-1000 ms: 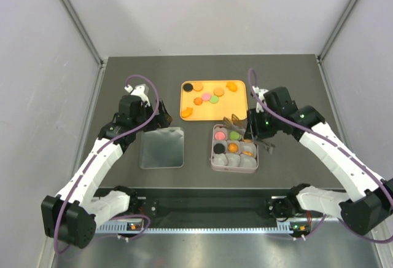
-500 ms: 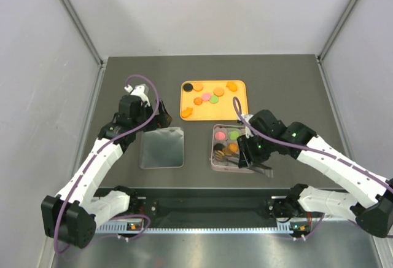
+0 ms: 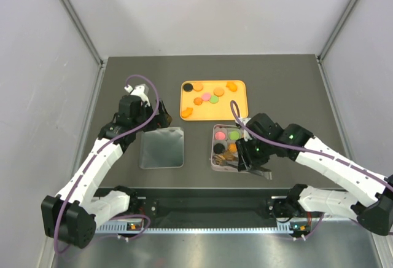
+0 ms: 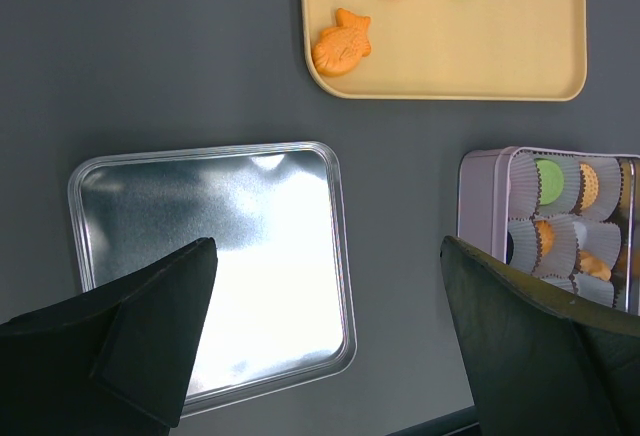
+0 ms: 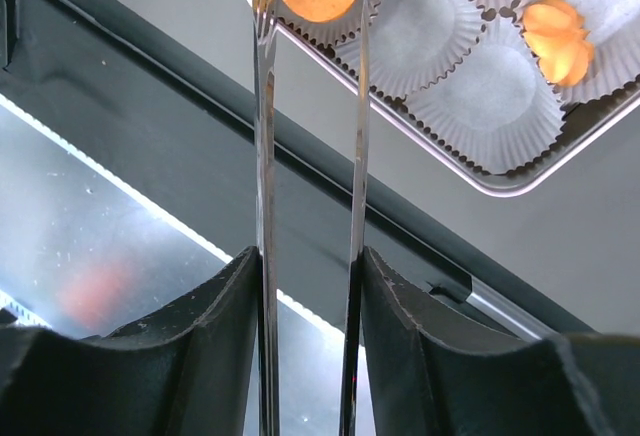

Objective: Pack the cookies

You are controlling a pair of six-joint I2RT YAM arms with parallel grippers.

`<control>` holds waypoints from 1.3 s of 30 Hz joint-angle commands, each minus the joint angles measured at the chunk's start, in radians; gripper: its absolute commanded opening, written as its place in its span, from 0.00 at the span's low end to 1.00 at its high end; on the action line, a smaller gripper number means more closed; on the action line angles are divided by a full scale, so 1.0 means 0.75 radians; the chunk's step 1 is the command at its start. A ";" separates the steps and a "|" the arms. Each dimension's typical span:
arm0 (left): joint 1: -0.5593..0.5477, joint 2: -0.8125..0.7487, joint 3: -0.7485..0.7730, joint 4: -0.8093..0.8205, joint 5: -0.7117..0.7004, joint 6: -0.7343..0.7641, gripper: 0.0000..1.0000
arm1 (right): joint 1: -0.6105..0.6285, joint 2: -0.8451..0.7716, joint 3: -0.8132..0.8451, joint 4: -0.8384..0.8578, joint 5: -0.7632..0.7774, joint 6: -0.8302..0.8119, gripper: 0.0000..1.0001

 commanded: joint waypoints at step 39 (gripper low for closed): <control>0.003 -0.014 0.006 0.029 -0.011 0.007 0.98 | -0.369 0.766 0.898 0.199 0.332 -0.294 0.44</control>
